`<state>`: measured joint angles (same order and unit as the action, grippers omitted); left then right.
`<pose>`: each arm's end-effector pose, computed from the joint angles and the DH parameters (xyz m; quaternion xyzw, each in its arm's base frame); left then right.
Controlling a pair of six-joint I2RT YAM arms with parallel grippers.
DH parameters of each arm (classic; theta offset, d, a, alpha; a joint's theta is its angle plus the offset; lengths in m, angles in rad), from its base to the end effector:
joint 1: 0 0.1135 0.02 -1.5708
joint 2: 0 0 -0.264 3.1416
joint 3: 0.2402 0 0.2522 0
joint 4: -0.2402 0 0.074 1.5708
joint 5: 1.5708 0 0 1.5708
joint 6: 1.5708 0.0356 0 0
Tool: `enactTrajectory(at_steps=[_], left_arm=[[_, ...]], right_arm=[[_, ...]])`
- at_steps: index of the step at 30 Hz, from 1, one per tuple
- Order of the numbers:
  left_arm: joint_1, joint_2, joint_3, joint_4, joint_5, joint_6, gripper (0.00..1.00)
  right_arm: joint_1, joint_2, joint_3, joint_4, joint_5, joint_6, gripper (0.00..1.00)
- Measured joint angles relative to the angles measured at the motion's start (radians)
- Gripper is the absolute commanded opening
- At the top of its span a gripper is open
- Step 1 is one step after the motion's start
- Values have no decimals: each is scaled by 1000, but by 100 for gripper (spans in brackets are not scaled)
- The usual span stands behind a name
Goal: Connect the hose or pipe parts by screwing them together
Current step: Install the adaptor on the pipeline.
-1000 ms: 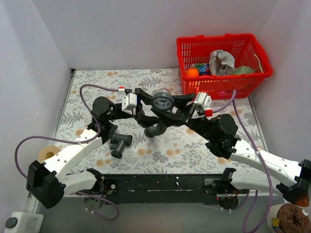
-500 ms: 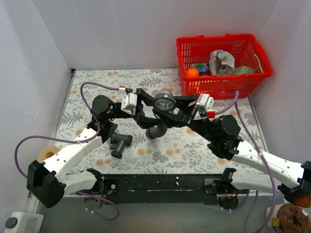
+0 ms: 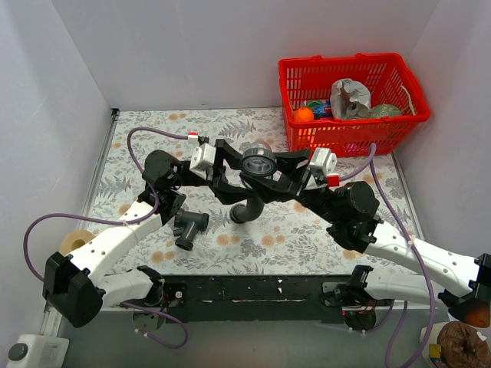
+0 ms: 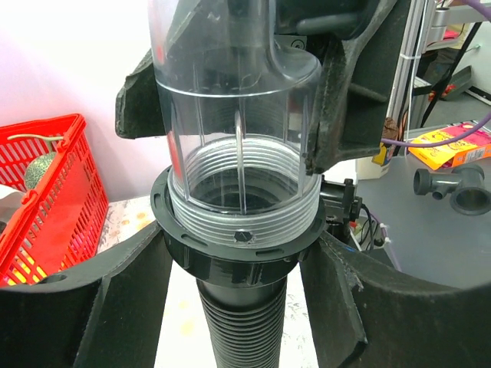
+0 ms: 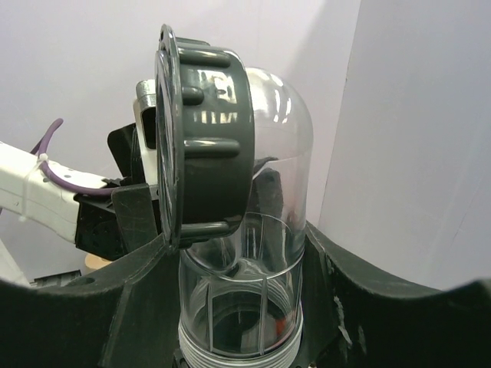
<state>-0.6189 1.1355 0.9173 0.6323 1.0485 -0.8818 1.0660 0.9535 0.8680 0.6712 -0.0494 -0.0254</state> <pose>0.1815 -0.1672 0.3953 0.3535 0.5241 -0.6945 0.3436 0.0989 0.1826 0.4282 -0.2639 0.3928 0.4480 0.7585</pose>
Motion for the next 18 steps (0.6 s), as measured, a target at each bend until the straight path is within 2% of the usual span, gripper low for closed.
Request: enactTrajectory(at_steps=[6,18], left_arm=[[0,6,19,4,-12,-58,0],[-10,6,44,-69,-96,-123,0]], right_arm=[[-5,3,0,36,10,27,1],[0,-8,-12,57,135,71,1]])
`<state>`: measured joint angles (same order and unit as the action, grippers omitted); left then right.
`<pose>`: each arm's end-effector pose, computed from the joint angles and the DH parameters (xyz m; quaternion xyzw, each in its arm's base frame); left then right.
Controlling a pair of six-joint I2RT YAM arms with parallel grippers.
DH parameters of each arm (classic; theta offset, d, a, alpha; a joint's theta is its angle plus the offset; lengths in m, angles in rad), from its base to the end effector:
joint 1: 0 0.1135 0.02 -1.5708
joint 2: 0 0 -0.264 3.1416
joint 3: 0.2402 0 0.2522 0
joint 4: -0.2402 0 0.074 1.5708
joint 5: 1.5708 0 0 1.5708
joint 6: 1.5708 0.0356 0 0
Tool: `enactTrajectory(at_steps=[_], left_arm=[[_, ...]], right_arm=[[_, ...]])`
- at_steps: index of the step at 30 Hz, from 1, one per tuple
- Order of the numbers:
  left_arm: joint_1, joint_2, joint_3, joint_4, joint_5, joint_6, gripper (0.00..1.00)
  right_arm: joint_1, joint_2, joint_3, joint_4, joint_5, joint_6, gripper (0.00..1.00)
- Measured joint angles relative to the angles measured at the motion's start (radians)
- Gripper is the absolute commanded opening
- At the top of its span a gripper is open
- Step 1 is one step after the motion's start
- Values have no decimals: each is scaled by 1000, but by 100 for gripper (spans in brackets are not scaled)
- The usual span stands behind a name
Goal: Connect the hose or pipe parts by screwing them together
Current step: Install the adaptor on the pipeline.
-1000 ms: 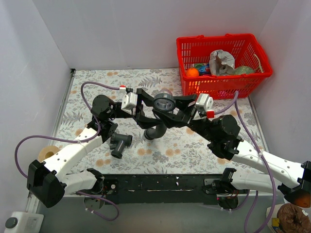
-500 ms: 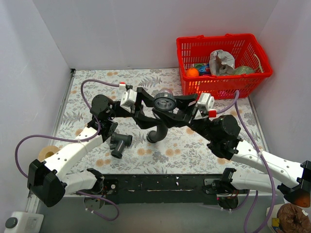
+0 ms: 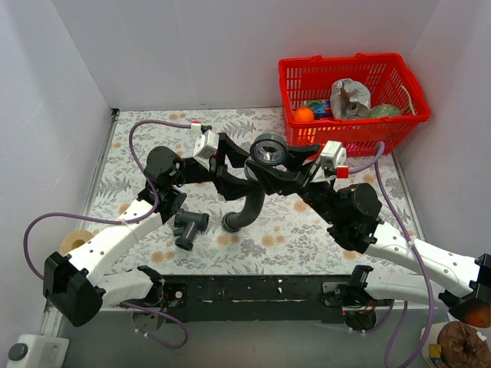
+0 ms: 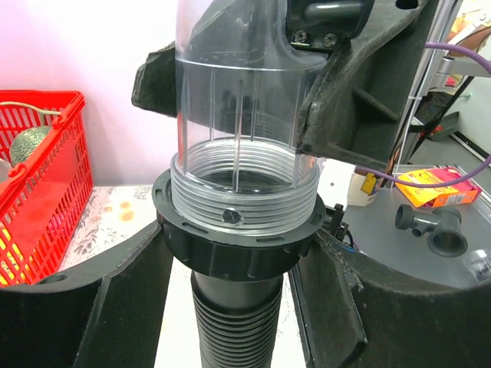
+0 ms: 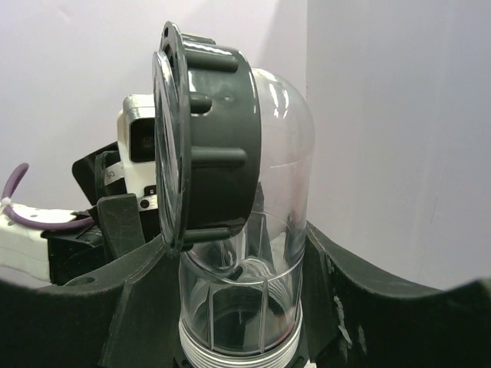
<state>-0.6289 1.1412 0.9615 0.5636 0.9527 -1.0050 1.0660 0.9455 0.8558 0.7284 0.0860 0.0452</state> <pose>0.1847 -0.1702 0.4042 0.2805 0.5593 -0.7126 0.3173 0.1007 0.1759 0.4306 -0.1858 0.4105 0.4544 0.7685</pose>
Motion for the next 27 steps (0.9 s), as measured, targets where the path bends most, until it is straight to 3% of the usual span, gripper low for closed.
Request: enactTrajectory(at_steps=[17,27], left_arm=[[-2,0,14,-64,-161,29,0],[1,-3,14,-34,-160,-27,0]], right_arm=[[50,18,47,-51,224,-34,1],[56,49,85,-33,187,-52,1]])
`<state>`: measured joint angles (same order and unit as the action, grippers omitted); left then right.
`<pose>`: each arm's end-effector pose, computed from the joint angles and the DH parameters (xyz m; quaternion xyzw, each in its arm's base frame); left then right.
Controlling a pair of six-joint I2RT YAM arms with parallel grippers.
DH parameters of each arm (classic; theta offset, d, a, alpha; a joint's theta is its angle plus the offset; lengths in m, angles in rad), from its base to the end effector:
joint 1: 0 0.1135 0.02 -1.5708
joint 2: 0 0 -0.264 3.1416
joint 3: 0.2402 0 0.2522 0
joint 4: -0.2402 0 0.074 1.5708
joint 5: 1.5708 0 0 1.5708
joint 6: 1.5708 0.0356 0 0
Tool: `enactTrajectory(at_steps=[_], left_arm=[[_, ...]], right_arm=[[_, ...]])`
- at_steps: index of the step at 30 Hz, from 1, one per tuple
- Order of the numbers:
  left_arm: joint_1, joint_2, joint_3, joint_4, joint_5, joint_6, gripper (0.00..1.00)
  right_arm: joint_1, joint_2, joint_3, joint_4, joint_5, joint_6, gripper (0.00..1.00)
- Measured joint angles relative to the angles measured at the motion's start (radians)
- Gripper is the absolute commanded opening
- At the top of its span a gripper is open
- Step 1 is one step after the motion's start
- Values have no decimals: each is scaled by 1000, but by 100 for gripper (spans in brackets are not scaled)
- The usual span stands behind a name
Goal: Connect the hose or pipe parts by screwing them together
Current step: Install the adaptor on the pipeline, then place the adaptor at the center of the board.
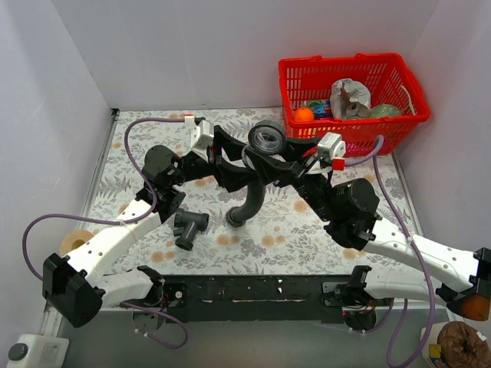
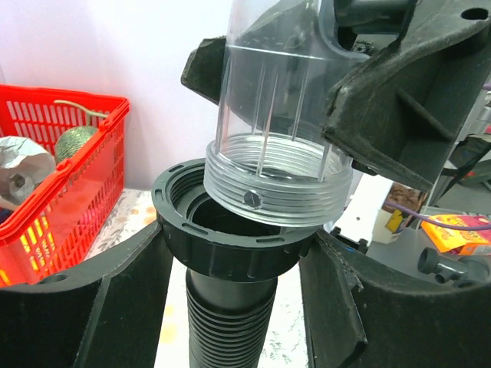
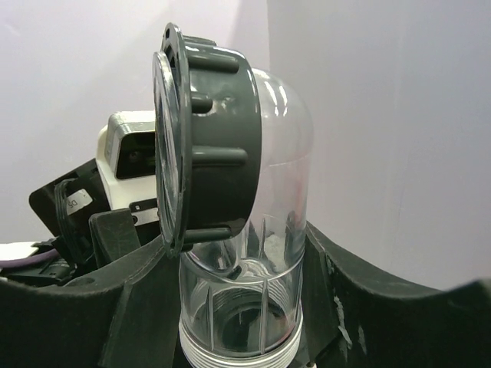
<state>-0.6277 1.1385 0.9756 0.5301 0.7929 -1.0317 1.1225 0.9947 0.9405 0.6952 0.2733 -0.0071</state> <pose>0.1901 -0.1692 0.4082 0.2071 0.5755 -0.7085 0.3521 0.1000 0.1858 0.4463 -0.1349 0.4403 0.4168 0.7837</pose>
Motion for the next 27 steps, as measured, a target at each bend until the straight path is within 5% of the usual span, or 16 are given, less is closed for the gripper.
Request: enactTrajectory(at_steps=[8,15,21,27], left_arm=[[0,-18,0,80,53,-92,0],[8,-49,-3,67,33,-63,0],[18,-96,-3,65,-55,16,0],[24,-96,-1,60,-69,31,0]], right_arm=[[-1,6,53,-34,-62,10,1],[-58,-145,-27,-79,68,79,1],[-142,-163,115,-461,201,245,1],[-457,-25,27,-830,10,542,1]])
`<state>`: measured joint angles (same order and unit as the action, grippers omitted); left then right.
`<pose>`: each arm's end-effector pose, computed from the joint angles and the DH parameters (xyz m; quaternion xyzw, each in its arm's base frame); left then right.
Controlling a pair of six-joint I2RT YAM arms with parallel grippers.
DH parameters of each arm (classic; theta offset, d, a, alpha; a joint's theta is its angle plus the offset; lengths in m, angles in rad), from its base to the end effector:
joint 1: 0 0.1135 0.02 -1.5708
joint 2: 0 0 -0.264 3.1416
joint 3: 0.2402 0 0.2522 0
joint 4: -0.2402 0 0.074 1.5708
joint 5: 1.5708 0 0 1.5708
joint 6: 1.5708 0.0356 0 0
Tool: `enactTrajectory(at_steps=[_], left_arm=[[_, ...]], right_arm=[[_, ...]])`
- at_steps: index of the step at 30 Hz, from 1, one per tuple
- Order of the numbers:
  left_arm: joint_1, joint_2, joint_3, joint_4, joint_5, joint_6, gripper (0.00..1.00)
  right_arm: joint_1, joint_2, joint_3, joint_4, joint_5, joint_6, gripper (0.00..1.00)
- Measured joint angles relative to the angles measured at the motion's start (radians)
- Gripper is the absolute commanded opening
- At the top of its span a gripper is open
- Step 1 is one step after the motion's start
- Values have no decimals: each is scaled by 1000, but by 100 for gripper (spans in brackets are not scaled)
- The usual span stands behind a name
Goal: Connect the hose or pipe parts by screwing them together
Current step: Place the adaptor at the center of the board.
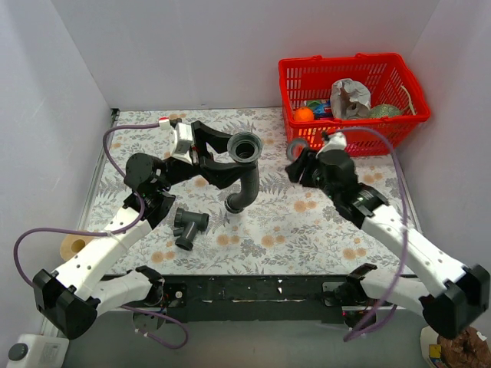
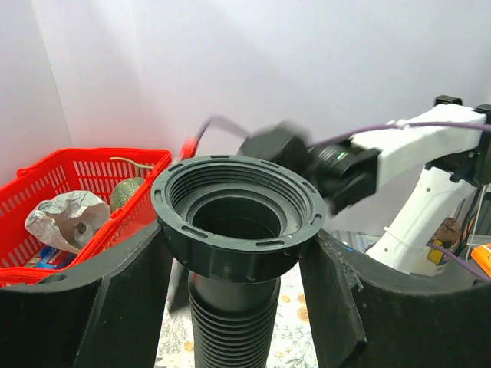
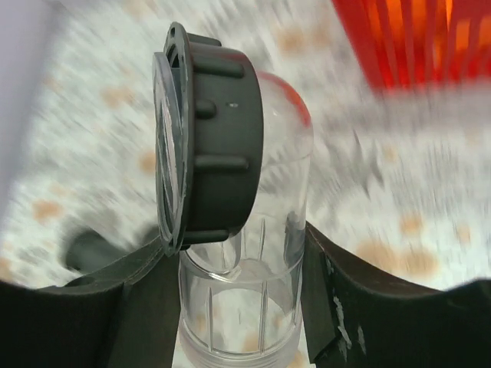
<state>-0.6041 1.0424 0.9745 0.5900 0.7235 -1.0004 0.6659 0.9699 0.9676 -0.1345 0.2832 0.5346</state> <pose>0.1698 -0.1459 0.4349 0.2082 0.5194 -0.7052 0.4354 0.1815 0.1299 0.3759 0.0436 0.7507 0.2797 0.5969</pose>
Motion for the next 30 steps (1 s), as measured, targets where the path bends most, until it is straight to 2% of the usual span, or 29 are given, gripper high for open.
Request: enactTrajectory(at_steps=[6,11,14,15,17,20,21,22,30], left_arm=[[1,0,11,-10,1,10,0],[6,2,28,-10,3,10,0],[7,4,39,-10,10,9,0],[7,5,42,-10,12,9,0],[8,6,43,-10,17,9,0],[8,10,44,-10,22,9,0],[8,11,45,-10,22,10,0],[9,11,45,-10,24,10,0],[16,11,46,-9,32,10,0]], right_arm=[[-69,235,-195,-242,-139,122,1],[-71,314,-208,-267,-183,146,1],[-72,368,-212,-248,-204,148,10],[-72,395,-214,-247,-211,148,18],[-74,446,-216,-247,-224,144,26],[-77,498,-202,-232,-245,135,45],[-79,507,-193,-236,-251,129,58],[-79,514,-186,-241,-254,122,63],[-76,591,-86,-322,-271,67,86]])
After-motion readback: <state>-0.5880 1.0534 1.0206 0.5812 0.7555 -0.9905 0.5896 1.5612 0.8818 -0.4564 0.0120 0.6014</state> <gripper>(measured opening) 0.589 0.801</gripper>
